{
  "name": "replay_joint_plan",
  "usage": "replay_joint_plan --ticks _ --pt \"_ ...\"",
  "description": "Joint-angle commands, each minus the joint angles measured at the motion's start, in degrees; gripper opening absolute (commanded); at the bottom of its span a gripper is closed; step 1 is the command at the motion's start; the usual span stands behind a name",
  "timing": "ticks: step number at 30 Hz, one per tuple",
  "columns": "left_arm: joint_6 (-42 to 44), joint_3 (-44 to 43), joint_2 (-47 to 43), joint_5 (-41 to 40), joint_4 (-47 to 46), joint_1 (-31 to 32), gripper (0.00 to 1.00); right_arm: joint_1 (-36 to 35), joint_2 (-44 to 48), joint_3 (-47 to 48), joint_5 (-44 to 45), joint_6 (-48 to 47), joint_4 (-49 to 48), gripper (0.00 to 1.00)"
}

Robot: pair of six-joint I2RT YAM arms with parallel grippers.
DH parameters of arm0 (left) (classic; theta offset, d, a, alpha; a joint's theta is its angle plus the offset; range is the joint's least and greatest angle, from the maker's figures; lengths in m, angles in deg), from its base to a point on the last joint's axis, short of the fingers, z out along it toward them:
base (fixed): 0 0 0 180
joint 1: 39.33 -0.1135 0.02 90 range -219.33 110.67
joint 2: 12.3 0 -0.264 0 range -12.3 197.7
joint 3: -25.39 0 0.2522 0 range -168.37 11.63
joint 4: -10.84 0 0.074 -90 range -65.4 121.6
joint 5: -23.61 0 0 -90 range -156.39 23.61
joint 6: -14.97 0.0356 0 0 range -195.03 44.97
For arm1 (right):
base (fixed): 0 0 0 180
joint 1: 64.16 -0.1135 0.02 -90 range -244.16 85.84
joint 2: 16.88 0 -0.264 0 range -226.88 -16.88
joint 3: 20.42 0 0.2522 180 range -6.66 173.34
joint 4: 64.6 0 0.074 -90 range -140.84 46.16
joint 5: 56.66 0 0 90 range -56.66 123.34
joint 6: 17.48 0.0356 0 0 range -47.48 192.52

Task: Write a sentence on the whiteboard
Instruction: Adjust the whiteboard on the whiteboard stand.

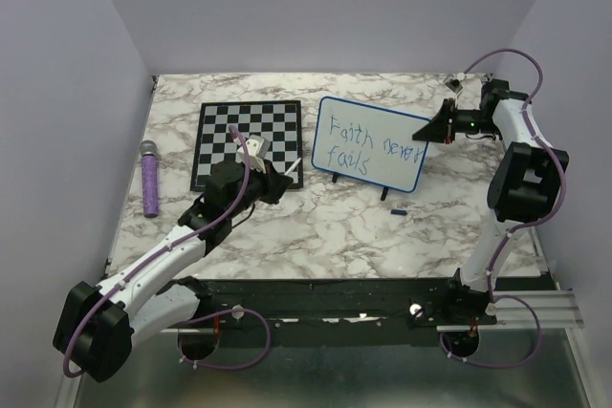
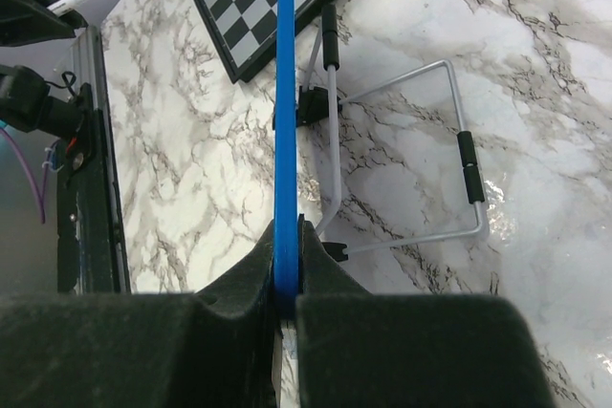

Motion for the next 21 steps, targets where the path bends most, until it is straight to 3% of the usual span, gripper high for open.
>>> replay_joint_plan --ticks 1,14,21 --pt "-1.15 1.82 -0.99 0.11 -2.46 -0.33 0.0 0.17 -2.68 -0.67 3.77 -7.07 1.1 0.01" --pt "-2.12 3.93 -2.66 0.11 -3.42 -0.24 0.0 0.96 -5.85 2.58 5.44 -9.2 7.44 0.05" --pt "-2.64 4.63 -2.75 0.28 -4.13 -0.33 0.0 1.14 -8.92 5.3 7.55 -10.42 11.74 0.13"
